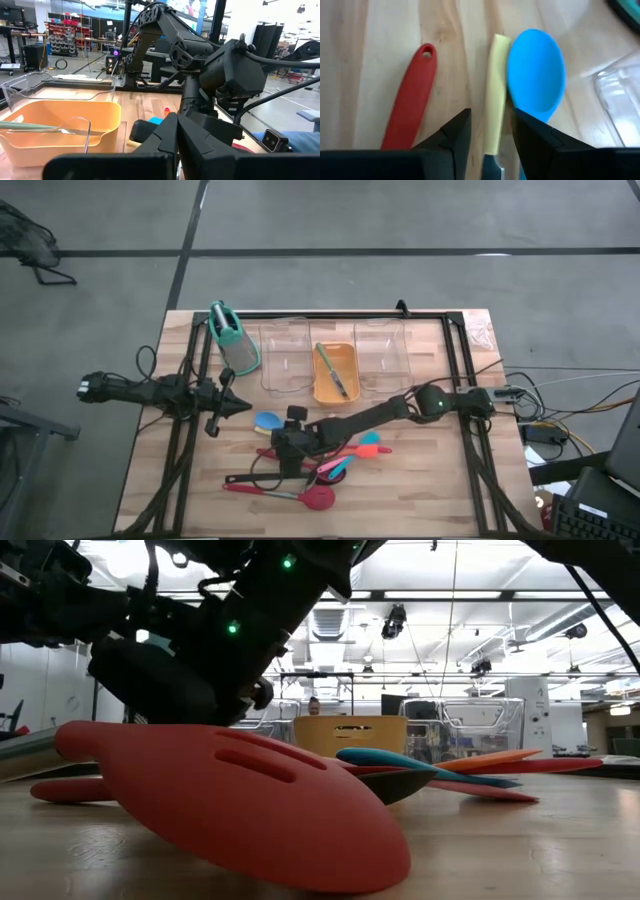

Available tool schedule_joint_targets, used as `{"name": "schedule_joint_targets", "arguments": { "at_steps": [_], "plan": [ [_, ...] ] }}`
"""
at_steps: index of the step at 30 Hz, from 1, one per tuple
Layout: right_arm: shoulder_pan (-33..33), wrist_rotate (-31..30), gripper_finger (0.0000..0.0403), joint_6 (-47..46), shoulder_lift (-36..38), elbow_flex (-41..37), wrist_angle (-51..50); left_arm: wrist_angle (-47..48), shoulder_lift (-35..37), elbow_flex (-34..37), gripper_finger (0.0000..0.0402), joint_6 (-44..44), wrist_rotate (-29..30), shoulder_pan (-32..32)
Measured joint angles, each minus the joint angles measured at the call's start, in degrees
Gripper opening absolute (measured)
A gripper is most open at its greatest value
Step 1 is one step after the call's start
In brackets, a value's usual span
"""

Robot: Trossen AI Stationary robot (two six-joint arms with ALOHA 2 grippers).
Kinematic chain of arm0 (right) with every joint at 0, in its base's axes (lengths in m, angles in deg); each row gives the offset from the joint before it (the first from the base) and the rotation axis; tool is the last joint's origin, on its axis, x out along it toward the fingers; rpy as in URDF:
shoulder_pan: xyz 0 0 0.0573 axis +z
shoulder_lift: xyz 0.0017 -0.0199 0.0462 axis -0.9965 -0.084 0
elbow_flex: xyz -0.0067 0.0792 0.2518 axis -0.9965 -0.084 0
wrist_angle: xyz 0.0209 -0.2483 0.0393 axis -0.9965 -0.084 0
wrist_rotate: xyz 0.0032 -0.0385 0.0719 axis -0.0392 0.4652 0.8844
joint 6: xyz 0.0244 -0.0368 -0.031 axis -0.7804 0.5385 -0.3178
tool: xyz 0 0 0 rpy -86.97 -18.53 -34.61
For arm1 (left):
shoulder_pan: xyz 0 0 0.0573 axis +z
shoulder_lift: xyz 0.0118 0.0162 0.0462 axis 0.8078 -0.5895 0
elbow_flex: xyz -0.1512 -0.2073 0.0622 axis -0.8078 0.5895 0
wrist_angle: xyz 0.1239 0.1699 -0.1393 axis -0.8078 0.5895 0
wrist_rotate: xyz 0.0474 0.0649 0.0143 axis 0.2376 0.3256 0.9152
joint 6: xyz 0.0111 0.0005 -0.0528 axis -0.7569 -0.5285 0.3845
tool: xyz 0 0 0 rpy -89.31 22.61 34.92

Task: Pick & Place Kitchen Items
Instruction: Put the left yellow table knife into the orange bin

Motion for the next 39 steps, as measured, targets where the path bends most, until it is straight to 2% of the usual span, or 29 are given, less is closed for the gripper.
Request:
{"name": "schedule_joint_targets", "arguments": {
  "at_steps": [10, 17, 39],
  "plan": [
    [-0.1, 1.1, 0.0182, -0.3, 0.0, -1.8, 0.0, 0.0, 0.0, 0.0, 0.0012, 0.0, 0.0, 0.0],
    [-0.1, 2.2, 0.0186, -1.4, 0.1, -4.2, 2.3, 0.0, 0.0, 0.0, 0.0012, 0.0, 0.0, 0.0],
    [-0.1, 2.2, 0.0038, -1.1, 0.1, -4.6, 4.4, 0.0, 0.0, 0.0, 0.0012, 0.0, 0.0, 0.0]
  ]
}}
